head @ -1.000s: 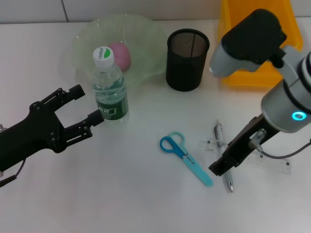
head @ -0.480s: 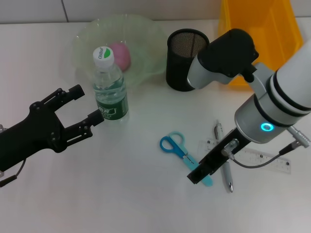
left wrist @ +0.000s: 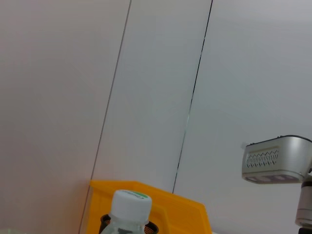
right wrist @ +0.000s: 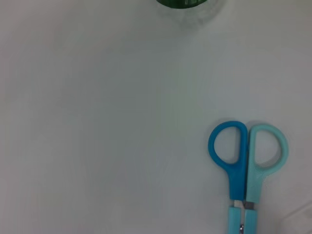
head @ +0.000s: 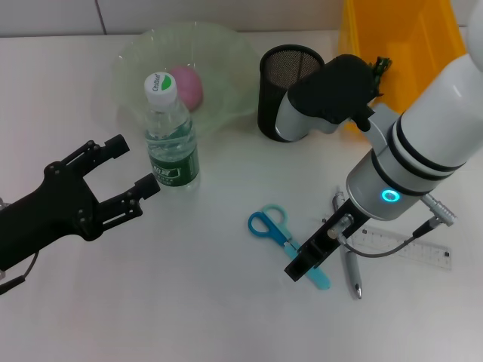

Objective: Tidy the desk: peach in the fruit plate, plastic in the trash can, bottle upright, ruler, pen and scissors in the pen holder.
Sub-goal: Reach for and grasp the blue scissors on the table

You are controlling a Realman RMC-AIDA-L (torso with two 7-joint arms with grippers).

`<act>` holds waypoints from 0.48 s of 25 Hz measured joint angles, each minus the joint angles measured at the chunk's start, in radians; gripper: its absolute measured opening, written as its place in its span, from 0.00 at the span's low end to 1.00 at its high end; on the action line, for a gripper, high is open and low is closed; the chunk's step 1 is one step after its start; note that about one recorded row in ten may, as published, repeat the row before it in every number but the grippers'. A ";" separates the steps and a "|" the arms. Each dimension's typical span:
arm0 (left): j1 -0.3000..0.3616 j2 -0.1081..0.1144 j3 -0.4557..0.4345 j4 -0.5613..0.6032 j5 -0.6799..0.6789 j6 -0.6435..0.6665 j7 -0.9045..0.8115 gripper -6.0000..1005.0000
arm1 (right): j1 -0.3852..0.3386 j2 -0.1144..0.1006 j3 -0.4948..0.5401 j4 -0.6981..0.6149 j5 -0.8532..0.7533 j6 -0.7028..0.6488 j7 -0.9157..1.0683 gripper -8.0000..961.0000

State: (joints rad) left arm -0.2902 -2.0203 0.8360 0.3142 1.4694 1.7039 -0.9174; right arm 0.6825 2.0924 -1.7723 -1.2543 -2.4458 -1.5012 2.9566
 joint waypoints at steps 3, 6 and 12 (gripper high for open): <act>0.002 0.000 0.000 0.000 0.000 0.000 0.006 0.86 | 0.005 0.000 -0.012 0.003 0.001 0.005 0.000 0.66; 0.005 -0.001 0.000 0.000 0.000 -0.001 0.011 0.86 | 0.011 0.000 -0.019 0.010 0.000 0.012 0.000 0.61; 0.005 -0.001 0.000 0.001 0.000 -0.001 0.012 0.86 | 0.016 0.000 -0.029 0.029 -0.006 0.022 0.001 0.44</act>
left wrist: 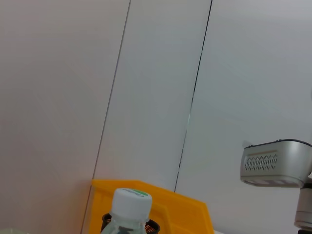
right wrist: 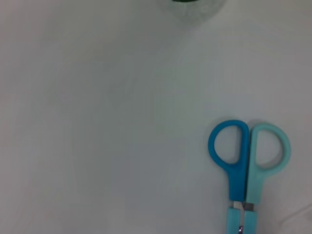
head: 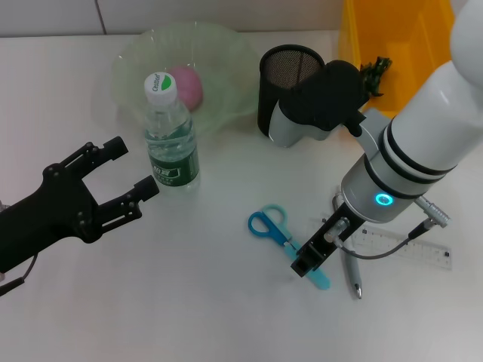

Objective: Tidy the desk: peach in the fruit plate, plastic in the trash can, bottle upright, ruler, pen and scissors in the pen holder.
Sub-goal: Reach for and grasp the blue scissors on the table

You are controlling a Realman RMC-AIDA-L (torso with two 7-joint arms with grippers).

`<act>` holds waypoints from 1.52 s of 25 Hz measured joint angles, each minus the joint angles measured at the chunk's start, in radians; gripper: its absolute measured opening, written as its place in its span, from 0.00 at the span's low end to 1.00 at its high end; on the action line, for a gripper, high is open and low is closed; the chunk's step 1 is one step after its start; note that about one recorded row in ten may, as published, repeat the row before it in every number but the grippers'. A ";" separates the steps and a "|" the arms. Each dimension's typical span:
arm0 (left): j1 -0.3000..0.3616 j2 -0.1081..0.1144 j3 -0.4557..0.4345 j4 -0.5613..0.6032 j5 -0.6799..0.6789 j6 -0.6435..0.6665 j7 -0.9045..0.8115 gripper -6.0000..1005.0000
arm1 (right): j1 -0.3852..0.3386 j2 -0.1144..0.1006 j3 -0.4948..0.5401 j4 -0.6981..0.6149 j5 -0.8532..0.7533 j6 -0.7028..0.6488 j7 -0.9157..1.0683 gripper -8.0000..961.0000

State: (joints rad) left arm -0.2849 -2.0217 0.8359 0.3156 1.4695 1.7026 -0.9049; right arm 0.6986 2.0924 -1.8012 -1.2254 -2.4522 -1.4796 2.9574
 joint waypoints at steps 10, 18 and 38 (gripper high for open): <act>0.001 0.000 0.000 0.002 0.001 0.000 0.000 0.86 | 0.003 0.000 -0.013 0.009 -0.026 0.013 0.001 0.36; 0.001 0.000 0.000 0.001 0.004 0.000 0.001 0.86 | 0.010 0.000 -0.038 0.015 -0.024 0.024 0.002 0.36; 0.005 0.000 0.000 -0.001 0.006 0.008 0.009 0.86 | 0.028 0.000 -0.057 0.017 -0.020 0.025 0.002 0.36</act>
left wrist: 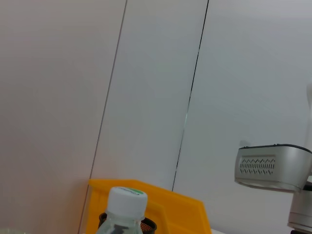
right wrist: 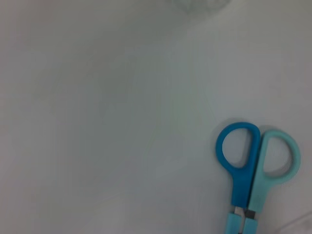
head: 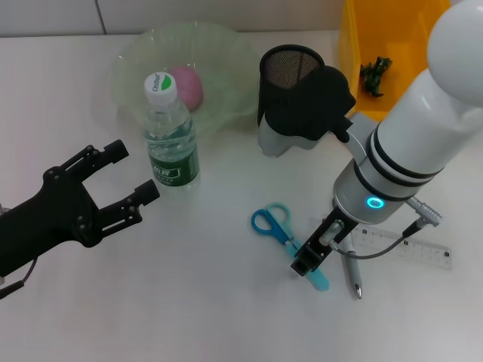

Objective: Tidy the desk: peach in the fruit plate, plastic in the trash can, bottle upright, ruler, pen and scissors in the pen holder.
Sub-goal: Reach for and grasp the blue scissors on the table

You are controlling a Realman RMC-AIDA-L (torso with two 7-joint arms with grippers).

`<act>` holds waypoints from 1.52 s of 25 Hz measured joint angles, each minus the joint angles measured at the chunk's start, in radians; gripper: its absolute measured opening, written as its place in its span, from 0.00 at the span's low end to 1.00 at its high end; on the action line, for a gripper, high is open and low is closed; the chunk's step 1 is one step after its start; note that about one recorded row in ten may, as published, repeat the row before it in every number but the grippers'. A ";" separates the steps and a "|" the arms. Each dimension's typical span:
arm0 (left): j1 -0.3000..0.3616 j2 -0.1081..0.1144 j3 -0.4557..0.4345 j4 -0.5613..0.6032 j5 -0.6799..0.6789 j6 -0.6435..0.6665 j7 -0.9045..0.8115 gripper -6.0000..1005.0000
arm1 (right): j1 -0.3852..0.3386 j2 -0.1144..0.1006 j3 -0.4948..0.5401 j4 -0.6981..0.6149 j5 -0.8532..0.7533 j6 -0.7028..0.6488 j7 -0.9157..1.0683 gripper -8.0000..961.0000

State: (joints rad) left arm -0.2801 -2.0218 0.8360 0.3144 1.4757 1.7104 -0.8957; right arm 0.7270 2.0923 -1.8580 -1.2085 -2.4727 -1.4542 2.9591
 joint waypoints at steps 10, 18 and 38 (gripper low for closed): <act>0.000 0.000 0.000 0.000 0.000 0.000 0.001 0.86 | 0.043 0.000 -0.021 0.032 -0.005 -0.002 0.001 0.36; 0.005 0.000 0.000 0.000 0.001 0.000 0.004 0.86 | 0.061 0.000 -0.026 0.041 -0.006 -0.003 0.002 0.36; 0.010 0.000 0.000 0.000 0.002 0.000 0.015 0.86 | 0.078 0.000 -0.052 0.057 -0.005 0.000 0.003 0.35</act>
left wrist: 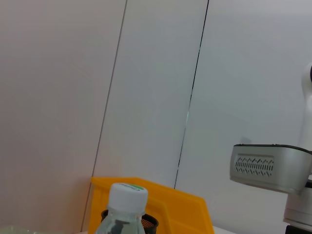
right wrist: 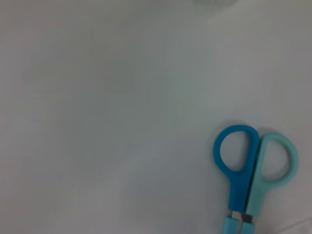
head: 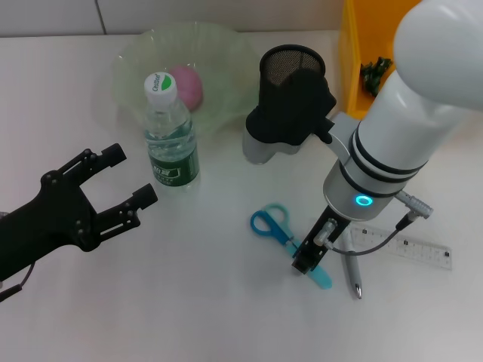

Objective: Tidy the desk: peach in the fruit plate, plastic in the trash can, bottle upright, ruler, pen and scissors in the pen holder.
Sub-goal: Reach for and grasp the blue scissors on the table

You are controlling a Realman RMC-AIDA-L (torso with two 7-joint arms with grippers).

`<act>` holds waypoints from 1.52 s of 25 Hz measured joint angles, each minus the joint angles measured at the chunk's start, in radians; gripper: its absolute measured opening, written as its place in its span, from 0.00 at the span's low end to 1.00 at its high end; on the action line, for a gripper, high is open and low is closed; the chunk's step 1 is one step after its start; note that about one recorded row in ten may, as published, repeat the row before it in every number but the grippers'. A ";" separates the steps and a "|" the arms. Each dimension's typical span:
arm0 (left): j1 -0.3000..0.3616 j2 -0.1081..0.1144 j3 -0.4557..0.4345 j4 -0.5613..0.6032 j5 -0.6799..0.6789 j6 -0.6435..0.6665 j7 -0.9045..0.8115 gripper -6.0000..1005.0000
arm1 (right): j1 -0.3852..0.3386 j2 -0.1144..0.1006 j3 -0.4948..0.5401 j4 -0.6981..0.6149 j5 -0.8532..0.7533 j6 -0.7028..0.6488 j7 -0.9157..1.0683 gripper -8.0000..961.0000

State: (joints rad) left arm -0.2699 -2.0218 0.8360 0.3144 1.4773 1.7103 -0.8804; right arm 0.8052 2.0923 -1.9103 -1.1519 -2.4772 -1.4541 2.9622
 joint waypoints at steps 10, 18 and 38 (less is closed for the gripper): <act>0.002 0.000 0.000 0.000 0.000 0.000 0.000 0.86 | 0.000 0.000 -0.021 -0.007 0.000 0.001 0.000 0.20; 0.005 0.000 0.000 0.000 -0.003 0.004 0.000 0.86 | -0.020 0.000 -0.022 -0.047 -0.004 -0.004 0.000 0.19; -0.001 0.001 -0.012 0.008 -0.008 0.023 -0.011 0.86 | -0.152 0.000 -0.010 -0.259 -0.122 -0.064 -0.007 0.15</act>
State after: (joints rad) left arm -0.2707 -2.0205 0.8237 0.3221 1.4697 1.7335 -0.8912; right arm 0.6531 2.0925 -1.9202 -1.4106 -2.5994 -1.5180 2.9549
